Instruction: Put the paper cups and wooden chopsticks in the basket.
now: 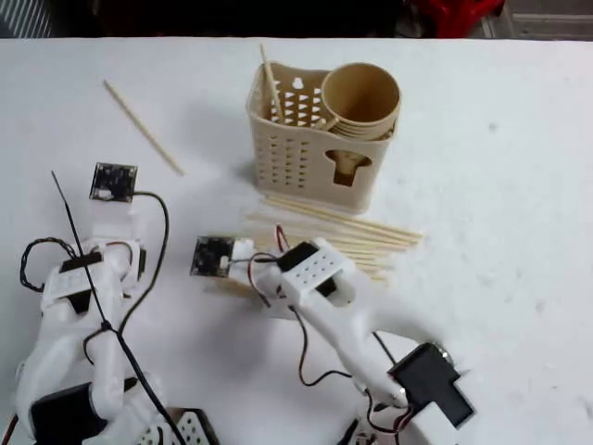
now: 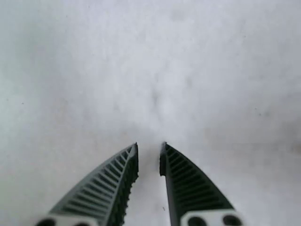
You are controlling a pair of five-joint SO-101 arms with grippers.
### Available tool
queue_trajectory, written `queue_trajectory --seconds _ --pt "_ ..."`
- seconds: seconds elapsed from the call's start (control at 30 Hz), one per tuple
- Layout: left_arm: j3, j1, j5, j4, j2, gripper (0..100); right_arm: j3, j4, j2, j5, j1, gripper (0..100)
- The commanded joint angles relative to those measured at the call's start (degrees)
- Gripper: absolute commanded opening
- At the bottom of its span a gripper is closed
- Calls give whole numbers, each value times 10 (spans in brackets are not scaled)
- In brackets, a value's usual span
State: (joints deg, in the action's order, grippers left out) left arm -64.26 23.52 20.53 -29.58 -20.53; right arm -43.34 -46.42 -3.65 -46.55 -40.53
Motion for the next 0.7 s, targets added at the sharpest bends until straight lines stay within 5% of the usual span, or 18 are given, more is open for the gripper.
queue_trajectory --seconds 0.0,0.3,0.67 --pt "1 -15 7 13 -14 98 37 -12 -4 1 30 13" --pt "1 -15 7 13 -14 98 115 -98 -29 4 30 16" --pt "1 -15 7 13 -14 98 118 -113 -255 57 32 16"
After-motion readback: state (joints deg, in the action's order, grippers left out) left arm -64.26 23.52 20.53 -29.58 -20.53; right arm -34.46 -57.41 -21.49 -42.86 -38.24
